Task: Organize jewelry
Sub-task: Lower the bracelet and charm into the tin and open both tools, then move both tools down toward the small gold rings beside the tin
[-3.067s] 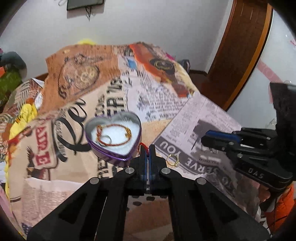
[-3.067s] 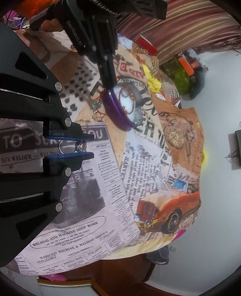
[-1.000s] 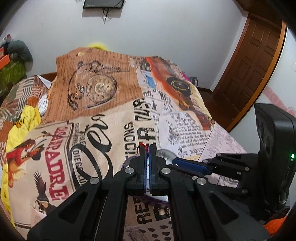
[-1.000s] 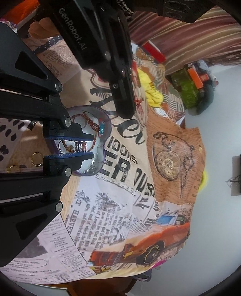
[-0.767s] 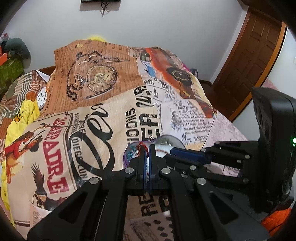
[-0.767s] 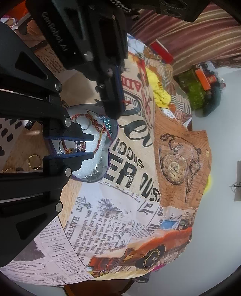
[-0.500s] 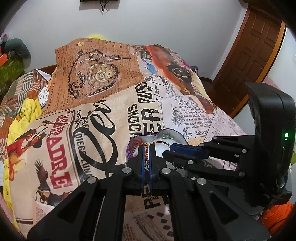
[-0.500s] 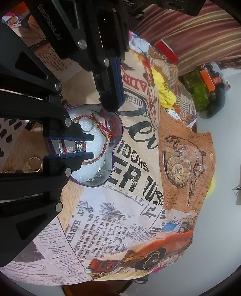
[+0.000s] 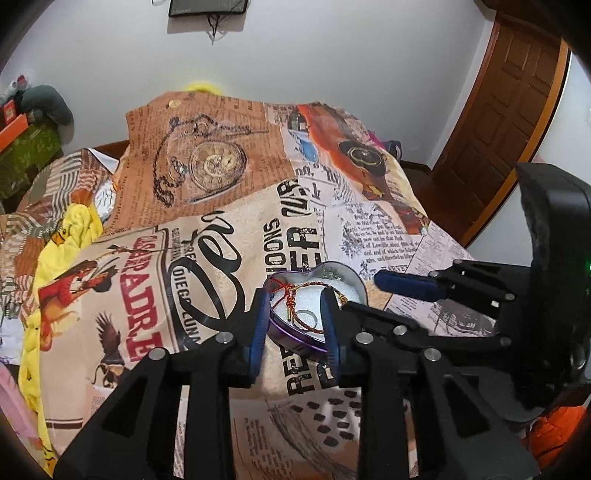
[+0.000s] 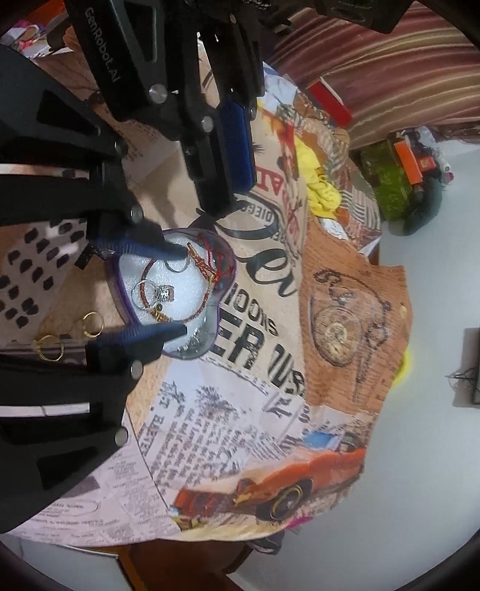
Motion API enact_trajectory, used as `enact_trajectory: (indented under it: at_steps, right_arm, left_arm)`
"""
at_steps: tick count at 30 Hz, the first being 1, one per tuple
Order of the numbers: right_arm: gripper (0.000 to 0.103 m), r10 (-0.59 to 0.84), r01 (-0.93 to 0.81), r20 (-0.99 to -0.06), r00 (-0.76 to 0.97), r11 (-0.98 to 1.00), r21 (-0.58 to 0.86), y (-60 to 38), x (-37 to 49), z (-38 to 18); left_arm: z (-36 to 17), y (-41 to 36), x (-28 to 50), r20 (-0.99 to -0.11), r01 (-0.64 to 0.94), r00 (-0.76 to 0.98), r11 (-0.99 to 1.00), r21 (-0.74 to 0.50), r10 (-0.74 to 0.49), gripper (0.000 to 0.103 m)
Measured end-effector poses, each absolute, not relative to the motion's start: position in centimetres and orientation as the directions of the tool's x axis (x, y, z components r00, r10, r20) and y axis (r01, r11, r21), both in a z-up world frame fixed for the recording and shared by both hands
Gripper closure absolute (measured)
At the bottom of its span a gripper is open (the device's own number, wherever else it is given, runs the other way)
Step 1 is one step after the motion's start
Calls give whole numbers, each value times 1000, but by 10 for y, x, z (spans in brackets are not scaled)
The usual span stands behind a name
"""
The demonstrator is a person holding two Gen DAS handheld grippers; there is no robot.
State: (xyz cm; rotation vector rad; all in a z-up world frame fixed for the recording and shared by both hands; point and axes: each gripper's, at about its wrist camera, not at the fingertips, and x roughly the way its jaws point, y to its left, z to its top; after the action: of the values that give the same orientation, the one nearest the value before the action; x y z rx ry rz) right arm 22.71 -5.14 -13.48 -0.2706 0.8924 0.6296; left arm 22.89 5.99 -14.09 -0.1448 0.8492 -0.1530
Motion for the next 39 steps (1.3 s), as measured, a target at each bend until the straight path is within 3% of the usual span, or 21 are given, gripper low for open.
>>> enact_trajectory:
  at_steps: [10, 15, 21, 39]
  right_arm:
    - [70, 383, -572, -756, 531, 820, 15, -73, 208, -108]
    - [70, 376, -557, -741, 557, 831, 3, -84, 196, -101]
    - [70, 355, -529, -736, 577, 849, -5, -106, 186, -101]
    - [70, 312, -536, -863, 399, 842, 57, -121, 188, -176]
  left_arm:
    - [-115, 53, 205, -708, 90, 682, 982, -166, -182, 74]
    - [-110, 46, 194, -702, 97, 689, 982, -160, -182, 64]
    - [-121, 29, 188, -724, 119, 658, 978, -172, -207, 64]
    - [-186, -1, 188, -820, 159, 521, 971, -179, -236, 64]
